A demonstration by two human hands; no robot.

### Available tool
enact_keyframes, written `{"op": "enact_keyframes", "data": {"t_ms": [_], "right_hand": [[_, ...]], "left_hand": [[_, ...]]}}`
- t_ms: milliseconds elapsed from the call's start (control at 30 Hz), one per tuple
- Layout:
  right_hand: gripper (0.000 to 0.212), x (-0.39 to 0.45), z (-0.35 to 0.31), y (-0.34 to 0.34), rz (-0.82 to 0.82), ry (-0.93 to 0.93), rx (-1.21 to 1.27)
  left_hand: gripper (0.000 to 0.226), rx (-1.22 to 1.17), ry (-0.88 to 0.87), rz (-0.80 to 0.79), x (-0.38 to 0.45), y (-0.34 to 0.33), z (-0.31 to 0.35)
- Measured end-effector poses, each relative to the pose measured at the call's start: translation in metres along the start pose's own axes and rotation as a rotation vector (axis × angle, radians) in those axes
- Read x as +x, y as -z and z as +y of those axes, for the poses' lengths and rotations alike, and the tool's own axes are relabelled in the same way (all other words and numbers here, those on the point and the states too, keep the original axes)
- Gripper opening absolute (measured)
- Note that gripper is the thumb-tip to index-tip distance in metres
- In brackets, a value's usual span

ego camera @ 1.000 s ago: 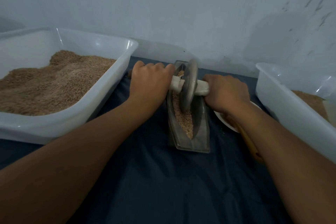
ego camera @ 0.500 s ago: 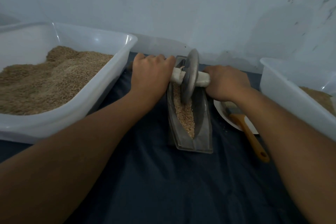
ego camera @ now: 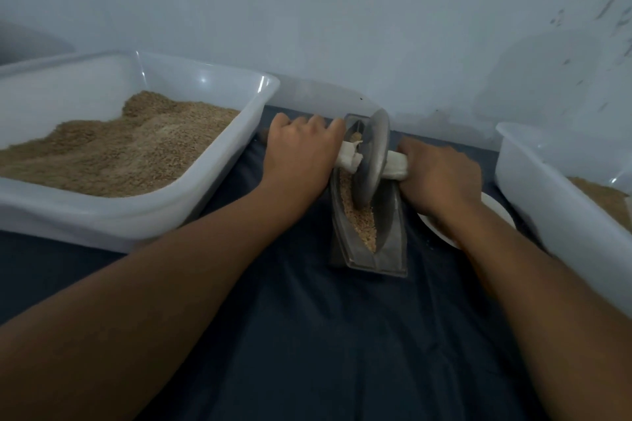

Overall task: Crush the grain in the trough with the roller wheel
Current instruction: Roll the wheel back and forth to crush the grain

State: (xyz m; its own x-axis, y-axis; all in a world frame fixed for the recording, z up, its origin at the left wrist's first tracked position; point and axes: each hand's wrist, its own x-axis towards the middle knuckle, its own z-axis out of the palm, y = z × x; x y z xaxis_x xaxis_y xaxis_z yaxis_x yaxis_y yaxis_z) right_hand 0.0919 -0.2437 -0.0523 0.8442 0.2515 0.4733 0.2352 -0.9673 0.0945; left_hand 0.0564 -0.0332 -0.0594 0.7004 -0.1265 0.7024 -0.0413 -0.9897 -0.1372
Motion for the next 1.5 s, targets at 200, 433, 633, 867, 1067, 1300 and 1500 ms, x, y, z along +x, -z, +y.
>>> {"op": "enact_keyframes", "data": {"t_ms": [200, 433, 633, 867, 1067, 1300, 1500], "right_hand": [[0.018, -0.017, -0.005, 0.009, 0.072, 0.009, -0.003], [0.023, -0.038, -0.01, 0.021, 0.131, 0.043, -0.028], [0.026, -0.049, -0.016, 0.029, 0.165, 0.039, -0.026], [0.032, -0.052, -0.022, 0.034, 0.227, 0.062, -0.038], [0.032, -0.047, -0.017, 0.029, 0.16, 0.057, -0.039], [0.018, -0.036, -0.013, 0.018, 0.111, -0.019, -0.076], [0.014, -0.019, -0.007, 0.009, 0.068, -0.037, -0.063]], "left_hand": [[0.02, -0.019, -0.009, -0.002, -0.011, 0.012, 0.002], [0.025, -0.02, -0.005, -0.052, -0.018, 0.025, 0.002], [0.03, -0.03, -0.007, -0.117, -0.02, 0.033, 0.001], [0.028, -0.079, 0.011, -0.182, -0.023, 0.031, -0.005], [0.029, -0.005, -0.012, -0.186, -0.018, 0.031, -0.003], [0.032, 0.024, -0.054, -0.149, -0.007, 0.02, -0.002], [0.024, 0.023, -0.04, -0.138, 0.001, 0.008, -0.004]]}}
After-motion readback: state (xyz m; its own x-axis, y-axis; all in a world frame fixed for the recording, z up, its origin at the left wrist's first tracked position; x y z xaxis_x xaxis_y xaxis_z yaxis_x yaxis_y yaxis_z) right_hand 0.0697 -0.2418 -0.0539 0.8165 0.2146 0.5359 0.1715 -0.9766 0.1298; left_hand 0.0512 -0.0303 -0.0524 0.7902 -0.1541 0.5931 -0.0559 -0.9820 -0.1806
